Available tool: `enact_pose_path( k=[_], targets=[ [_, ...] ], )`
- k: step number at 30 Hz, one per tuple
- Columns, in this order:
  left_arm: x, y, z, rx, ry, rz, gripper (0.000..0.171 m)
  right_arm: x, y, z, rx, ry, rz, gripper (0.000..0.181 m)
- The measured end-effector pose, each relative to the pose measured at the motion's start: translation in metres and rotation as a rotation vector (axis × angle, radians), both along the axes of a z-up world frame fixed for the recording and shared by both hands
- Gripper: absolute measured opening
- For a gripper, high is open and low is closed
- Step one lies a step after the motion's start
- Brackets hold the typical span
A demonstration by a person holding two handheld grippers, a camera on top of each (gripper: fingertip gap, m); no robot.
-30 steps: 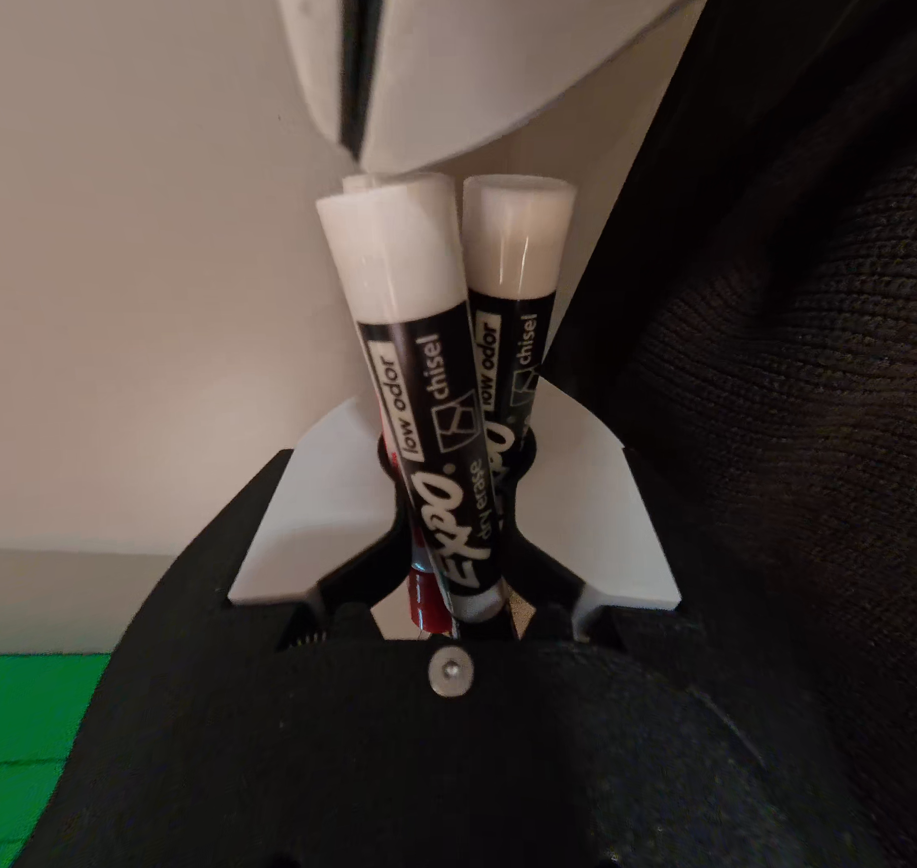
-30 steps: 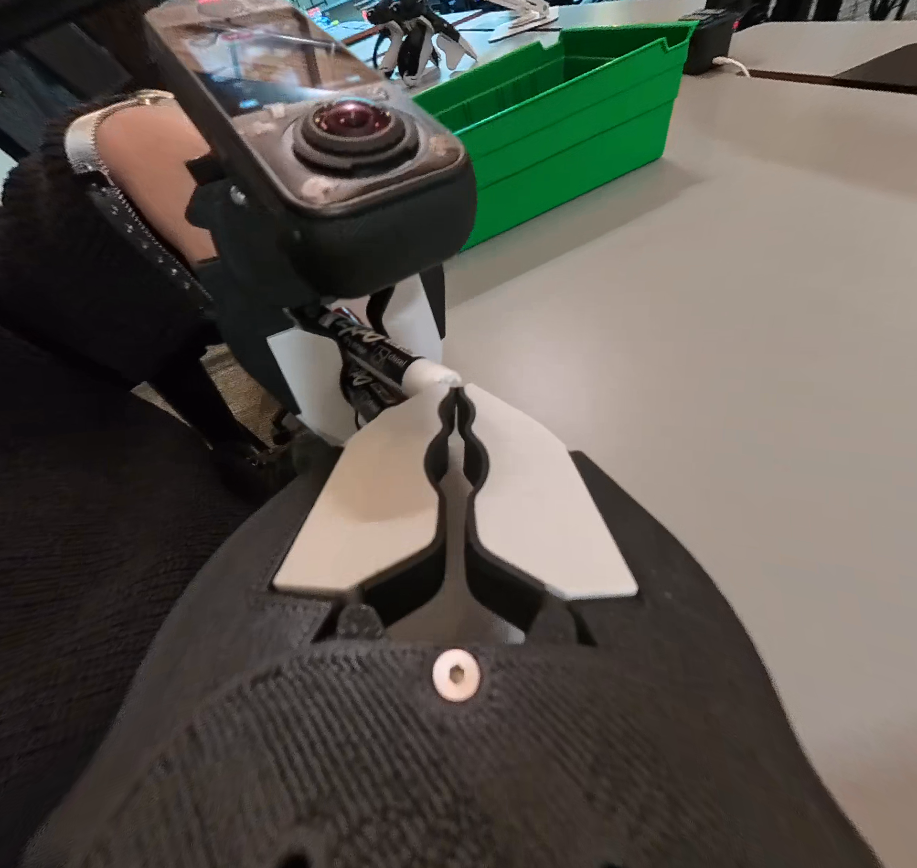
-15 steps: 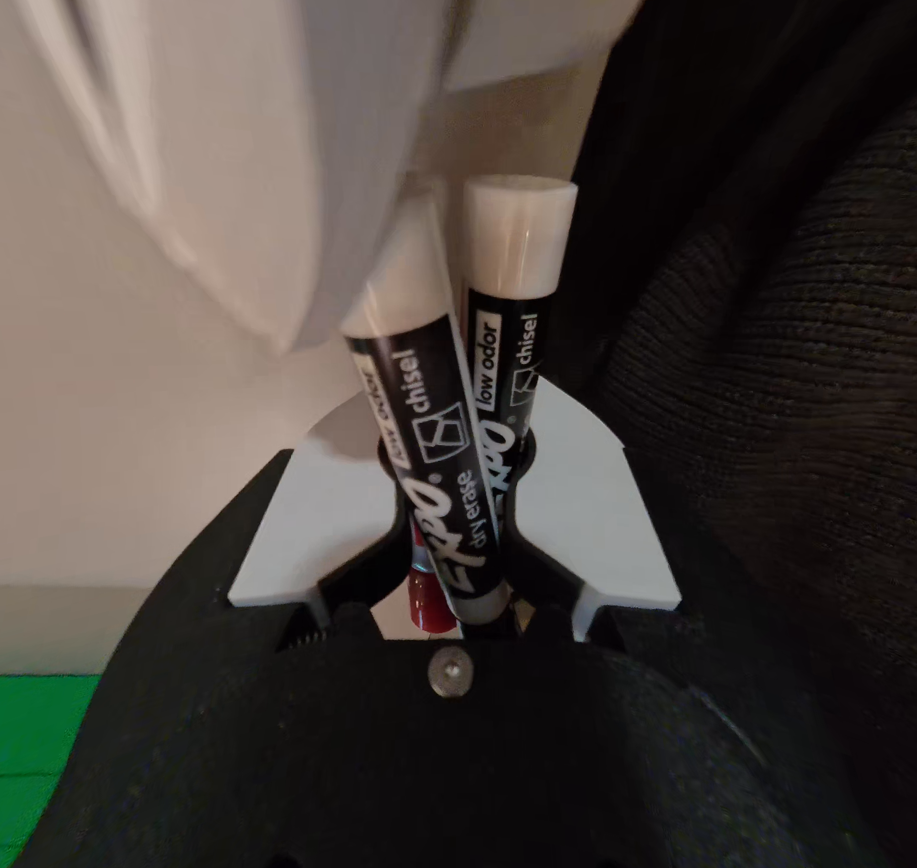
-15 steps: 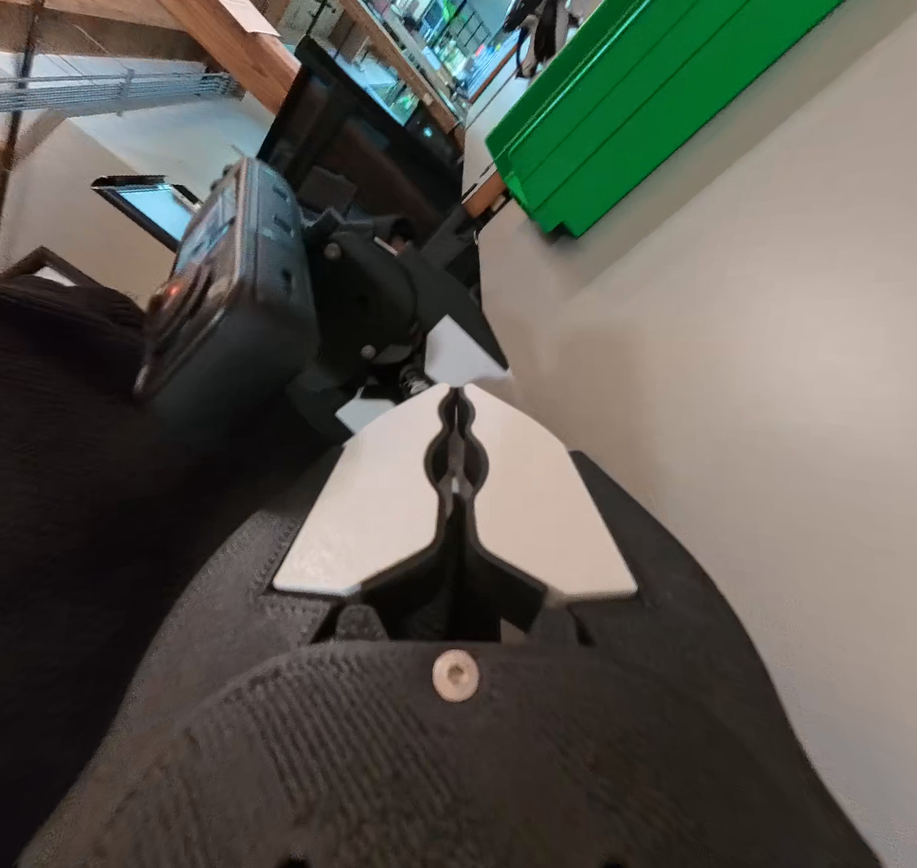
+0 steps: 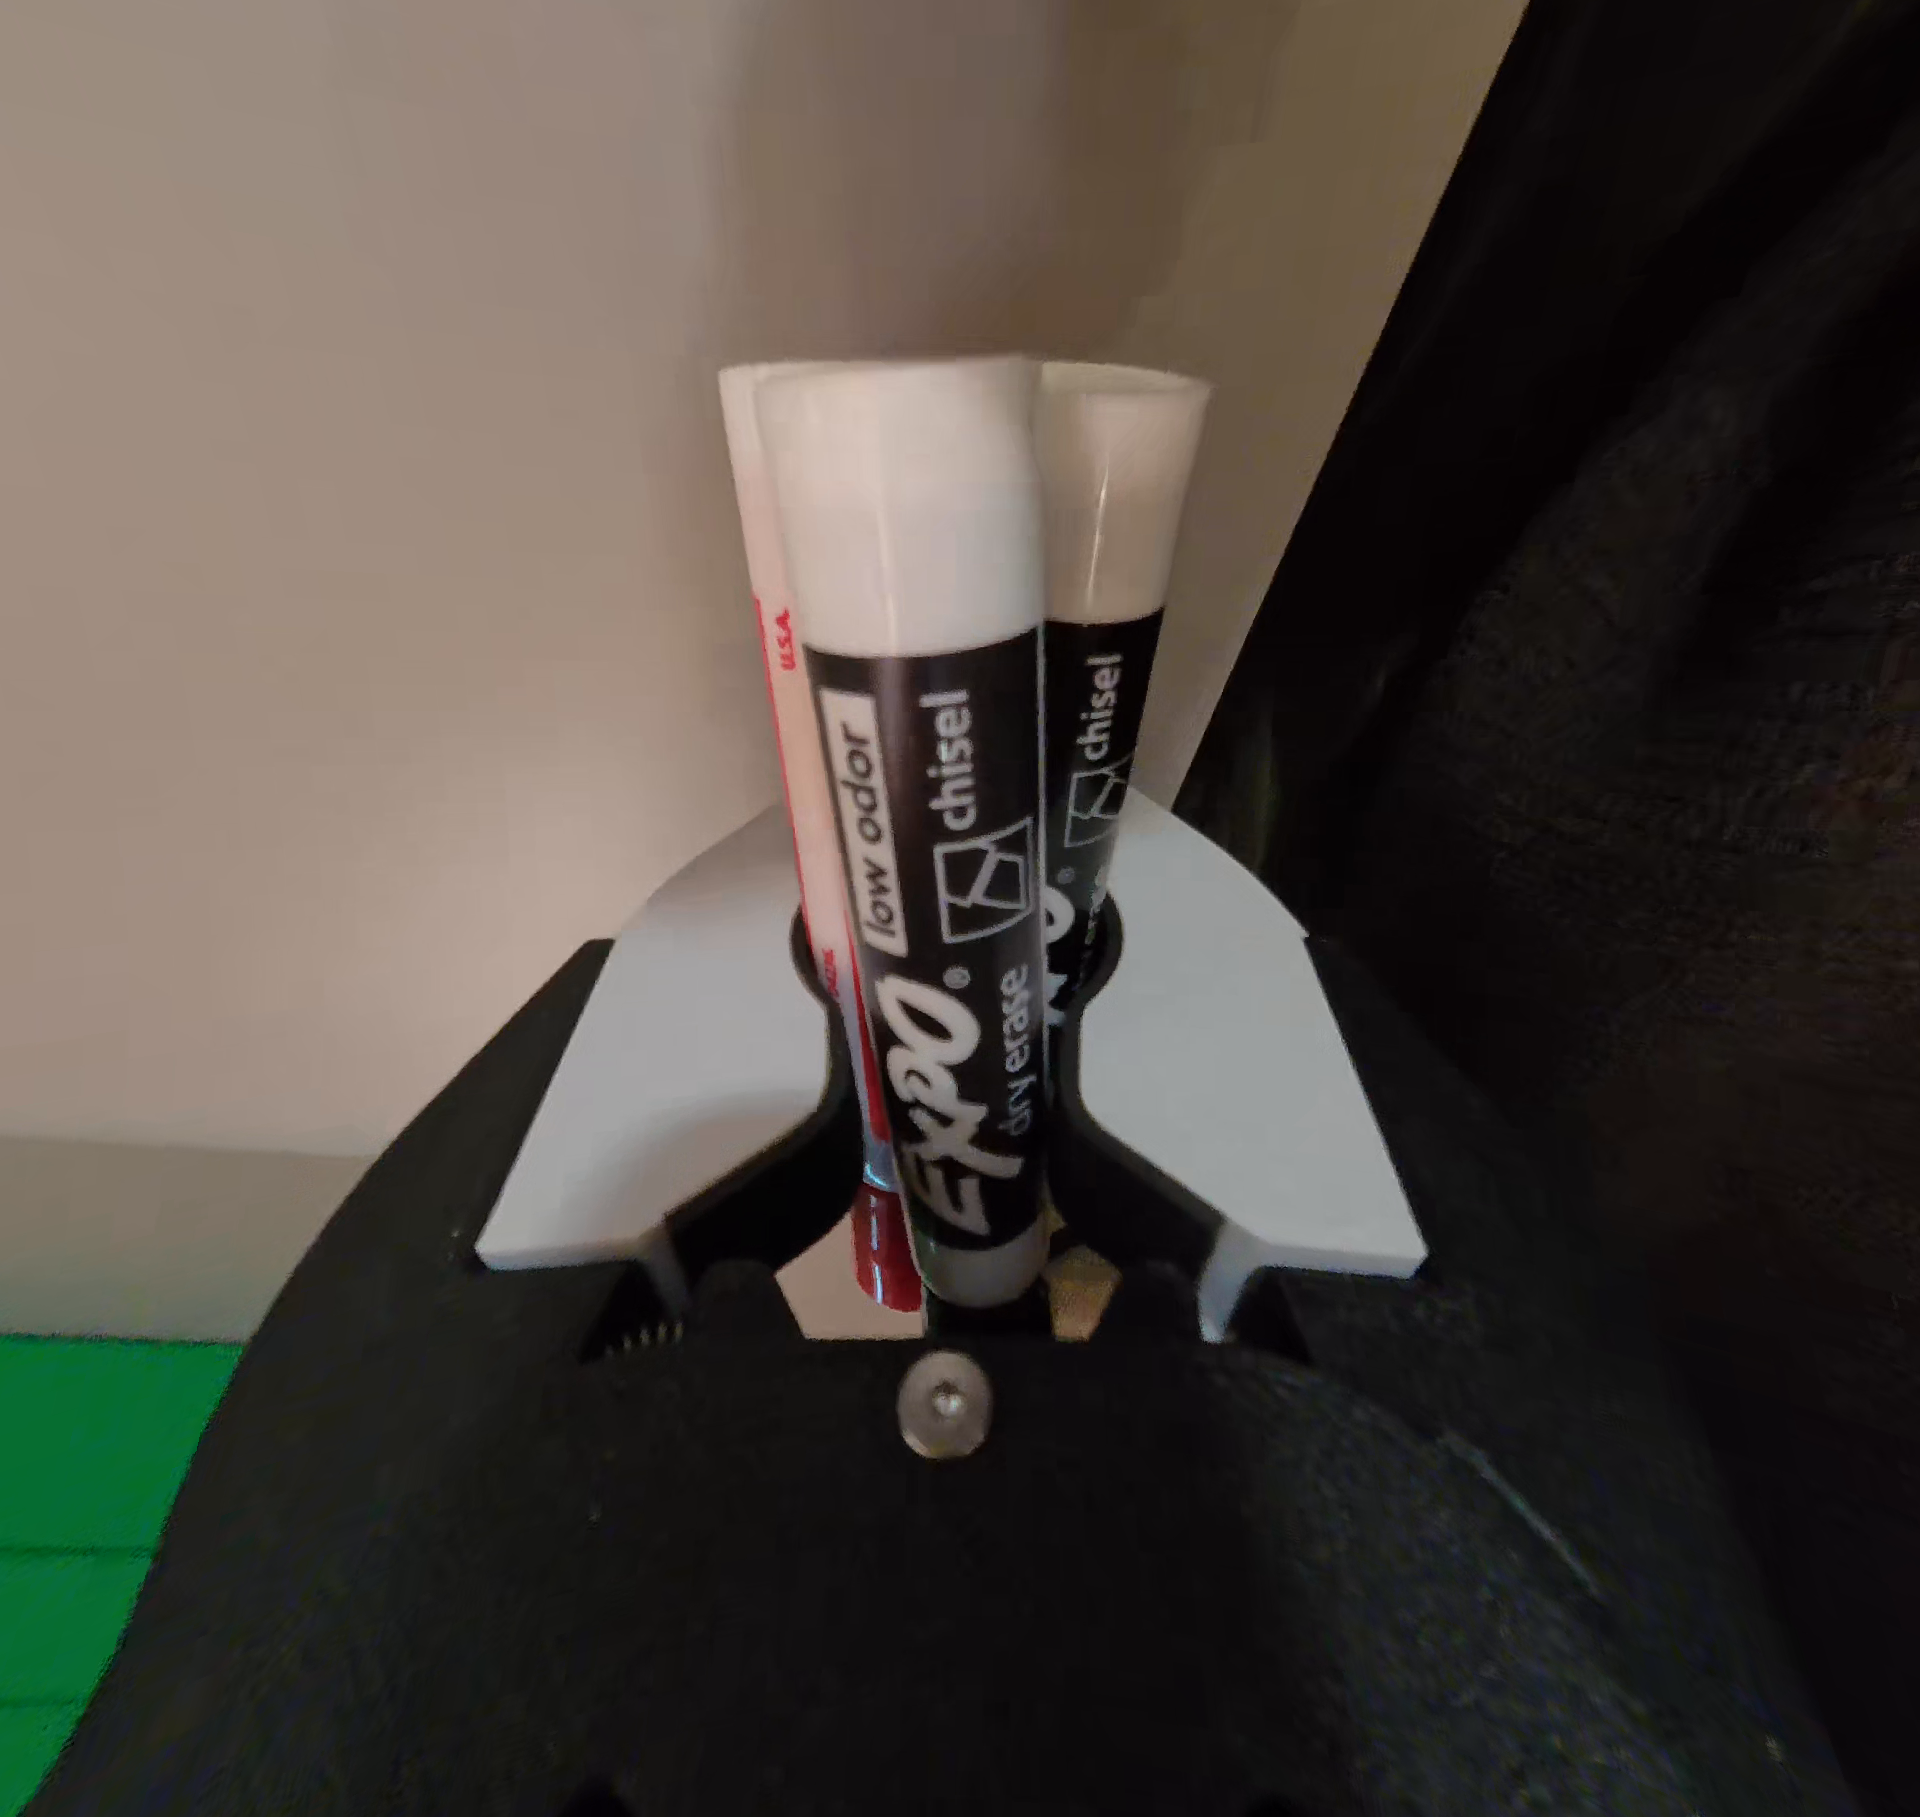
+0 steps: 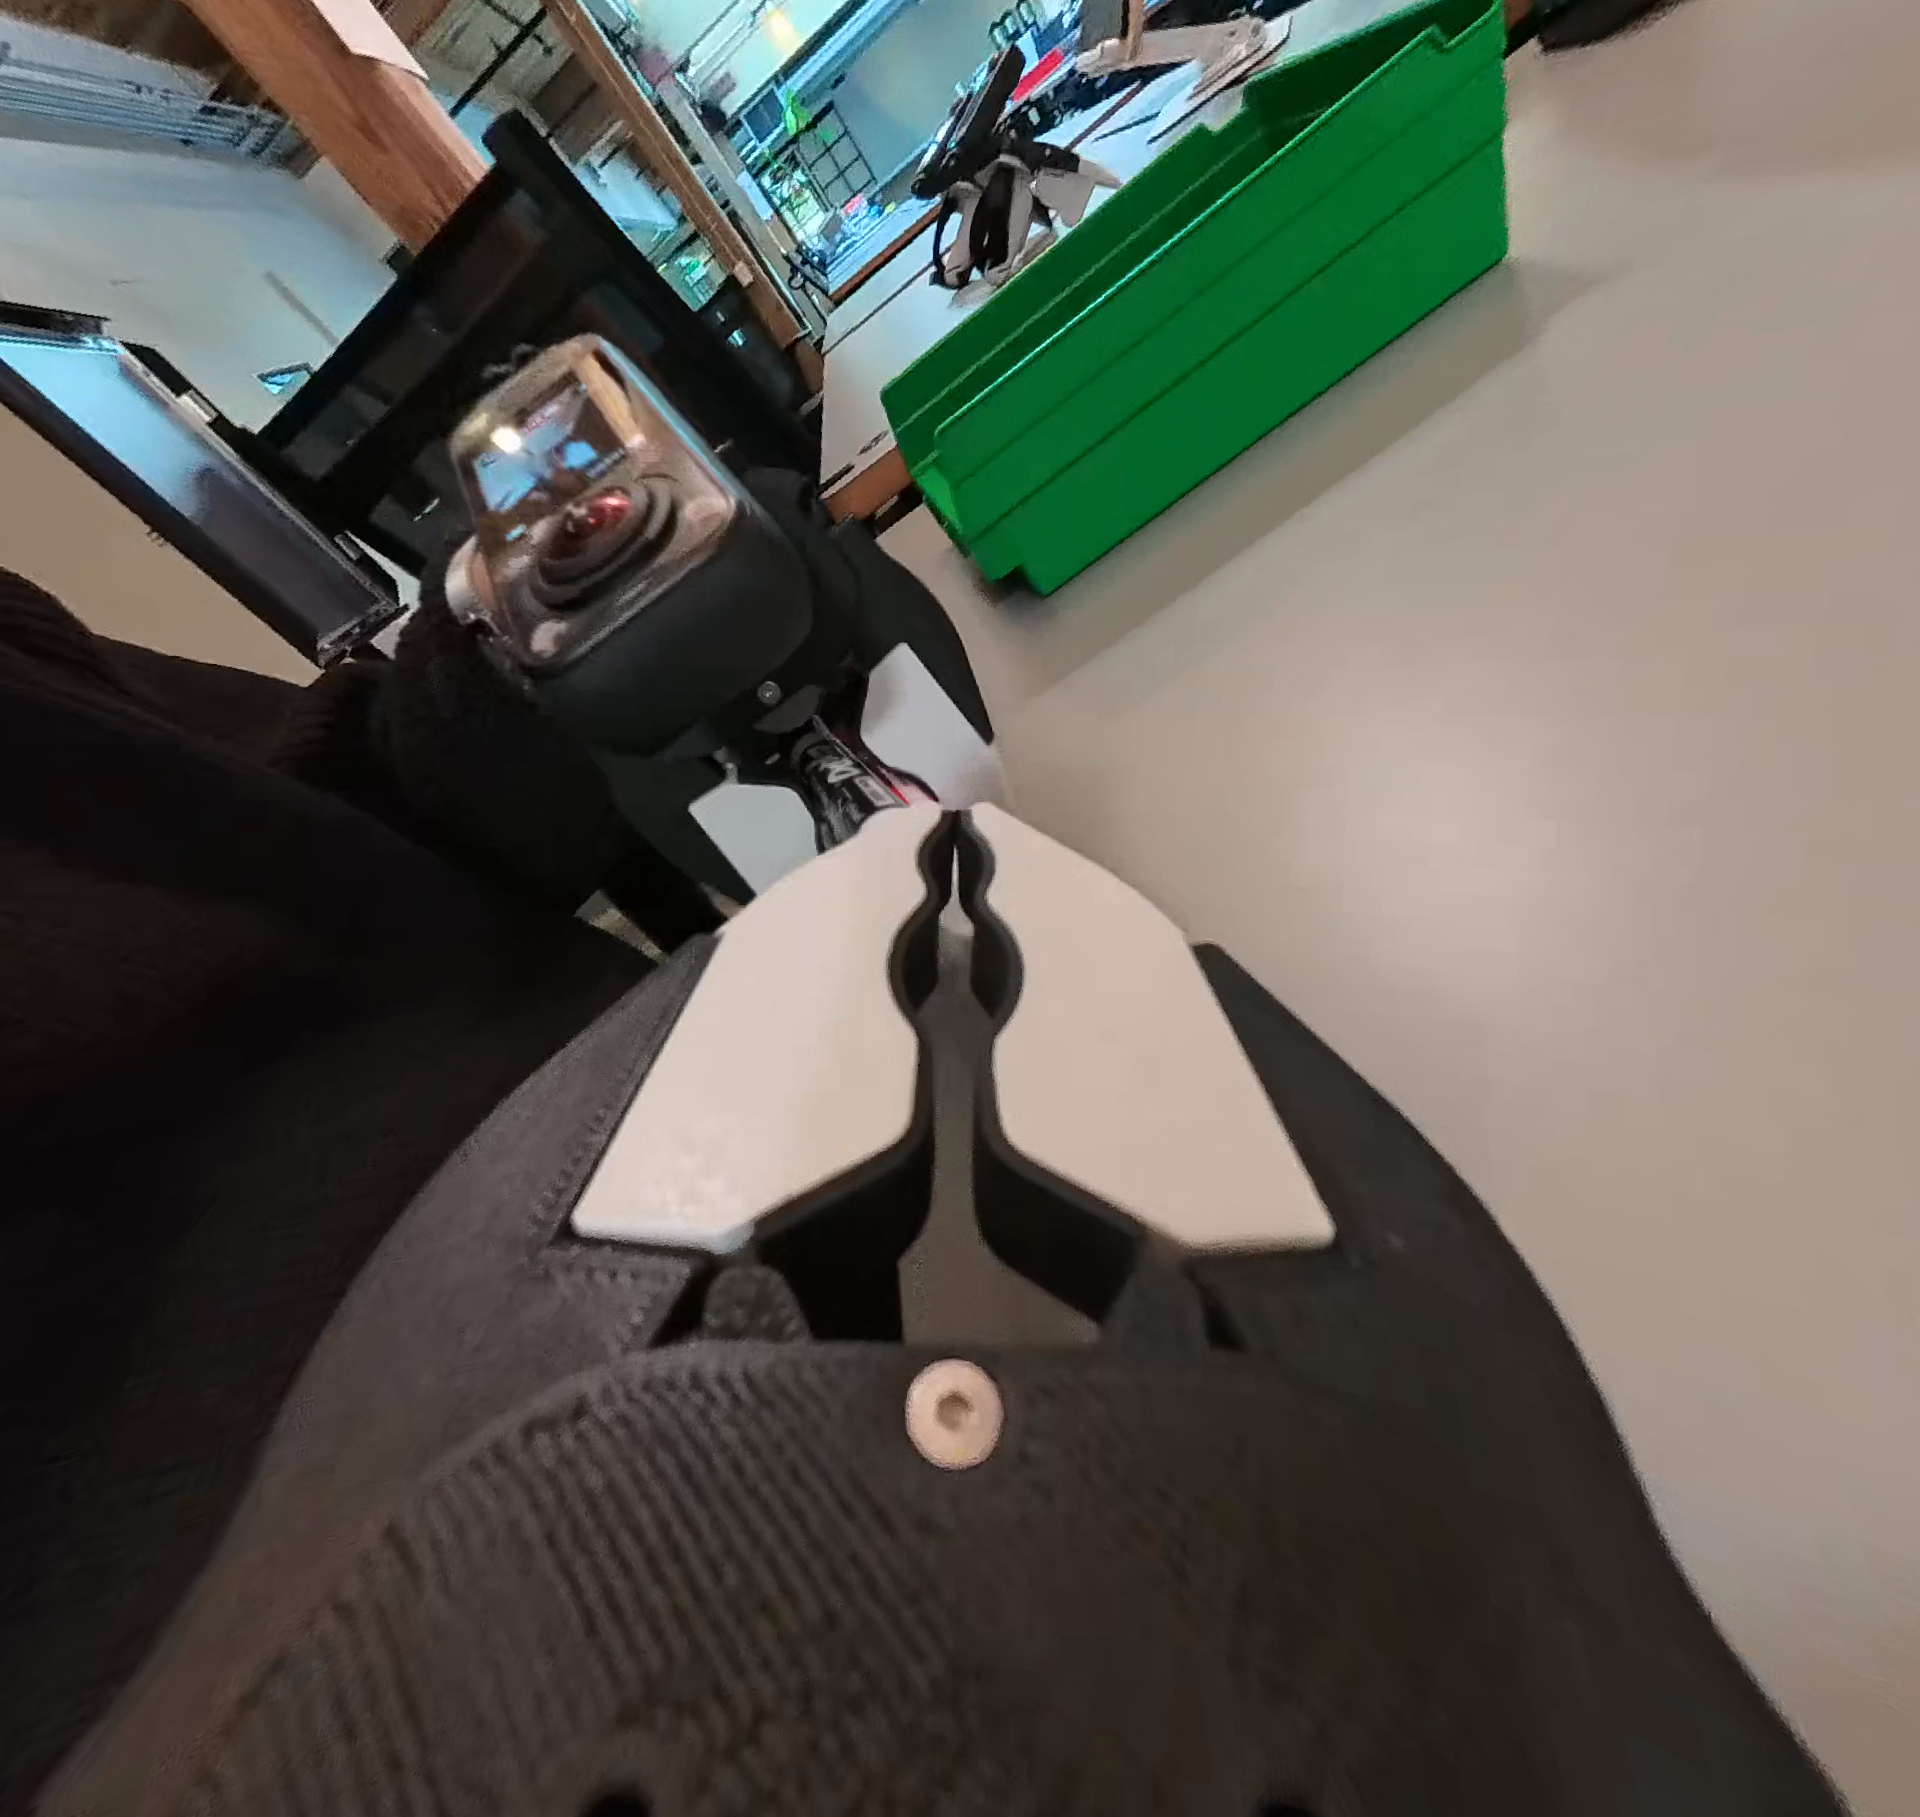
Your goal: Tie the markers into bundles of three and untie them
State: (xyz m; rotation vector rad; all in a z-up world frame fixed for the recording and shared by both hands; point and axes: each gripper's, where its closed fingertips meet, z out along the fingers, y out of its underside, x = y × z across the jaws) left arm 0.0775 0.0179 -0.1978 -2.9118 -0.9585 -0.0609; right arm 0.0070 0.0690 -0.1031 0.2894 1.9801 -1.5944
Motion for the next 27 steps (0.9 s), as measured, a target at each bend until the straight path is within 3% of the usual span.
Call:
enact_pose_path(
  k=[3, 5, 16, 22, 27],
  targets=[
    [0.018, -0.021, -0.002, -0.040, -0.073, -0.109, 0.043, -0.006, 0.003, -0.001, 0.002, 0.006, -0.023, 0.000],
    [0.016, -0.029, -0.001, -0.025, -0.045, -0.127, 0.043, -0.007, 0.004, -0.002, 0.002, 0.001, -0.027, 0.000],
    [0.003, -0.084, 0.004, 0.006, 0.027, -0.027, 0.043, 0.006, -0.007, -0.014, 0.047, 0.038, 0.029, 0.000],
    [0.011, -0.091, 0.022, 0.113, 0.101, 0.012, 0.043, 0.013, -0.021, -0.018, 0.063, 0.100, 0.089, 0.000],
    [0.026, -0.101, 0.027, 0.132, 0.136, 0.078, 0.043, 0.030, -0.041, -0.019, 0.098, 0.026, 0.259, 0.000]
  ],
)
